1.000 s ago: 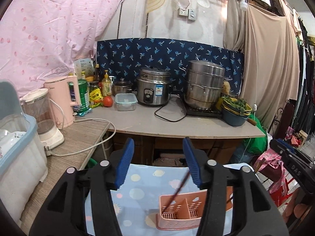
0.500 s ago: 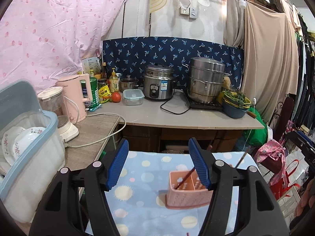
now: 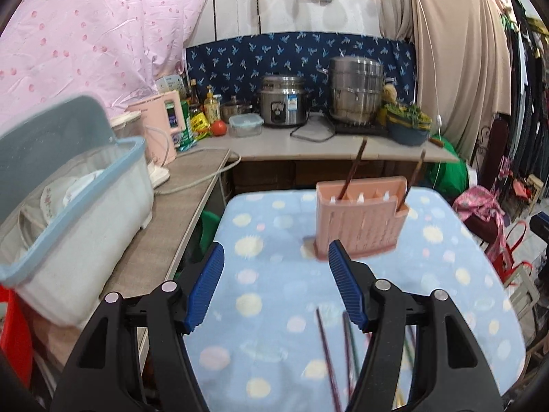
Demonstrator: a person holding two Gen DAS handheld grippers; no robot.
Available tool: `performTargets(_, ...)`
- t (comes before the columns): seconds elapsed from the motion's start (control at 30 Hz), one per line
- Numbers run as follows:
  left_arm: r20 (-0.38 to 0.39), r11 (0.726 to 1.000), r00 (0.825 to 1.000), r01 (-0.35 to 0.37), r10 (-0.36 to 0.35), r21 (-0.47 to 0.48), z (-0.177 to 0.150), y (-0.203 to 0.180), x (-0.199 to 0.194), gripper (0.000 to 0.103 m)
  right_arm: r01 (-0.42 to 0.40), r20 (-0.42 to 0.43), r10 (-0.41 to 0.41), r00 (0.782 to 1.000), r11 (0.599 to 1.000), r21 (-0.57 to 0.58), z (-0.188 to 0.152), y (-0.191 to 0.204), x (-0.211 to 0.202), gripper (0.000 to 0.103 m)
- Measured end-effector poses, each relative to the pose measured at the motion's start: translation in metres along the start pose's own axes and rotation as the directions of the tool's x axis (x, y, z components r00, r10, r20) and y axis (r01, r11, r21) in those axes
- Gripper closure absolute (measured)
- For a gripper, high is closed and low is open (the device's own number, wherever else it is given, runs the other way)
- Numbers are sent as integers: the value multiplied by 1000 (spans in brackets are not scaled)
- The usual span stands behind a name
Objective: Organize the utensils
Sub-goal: 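Withdraw both open grippers back toward the remaining chopsticks, then close the right gripper on a red chopstick while the left gripper closes on a dark red chopstick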
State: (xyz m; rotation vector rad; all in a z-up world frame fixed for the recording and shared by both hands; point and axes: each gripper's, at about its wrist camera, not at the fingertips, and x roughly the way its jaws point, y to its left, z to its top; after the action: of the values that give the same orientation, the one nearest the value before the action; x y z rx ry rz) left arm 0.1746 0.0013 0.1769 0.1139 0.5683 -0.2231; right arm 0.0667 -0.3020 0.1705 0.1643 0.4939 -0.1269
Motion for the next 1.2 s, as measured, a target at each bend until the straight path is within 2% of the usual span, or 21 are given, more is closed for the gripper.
performTargets(0.27, -126, 1000, 992, 4, -6, -15, -85, 6, -3, 43, 12, -142, -12, 990, 1000, -4, -103, 17, -18, 53)
performTargets(0.43, -198, 1000, 980, 5, -9, -24, -134, 0, 2, 43, 22, -220, -21, 975, 1000, 2, -157, 23, -17, 53)
performTargets(0.57, -227, 999, 974, -1, -7, -32, -161, -5, 4, 43, 31, -267, -28, 963, 1000, 6, -191, 27, -12, 53)
performTargets(0.8, -263, 998, 964, 19, -33, -57, -186, -14, 7, 42, 28, -311, -22, 950, 999, 15, -216, 34, -1, 53)
performTargets(0.93, -266, 998, 963, 23, -36, -53, -193, -18, 8, 41, 33, -308, -33, 951, 999, -5, -220, 40, 3, 53)
performTargets(1.07, -271, 998, 961, 31, -44, -52, -198, -24, 9, 38, 30, -312, -34, 950, 999, -19, -222, 43, 6, 56)
performTargets(1.2, -277, 997, 959, 42, -57, -60, -200, -27, 11, 38, 31, -313, -37, 949, 999, -23, -225, 45, 10, 63)
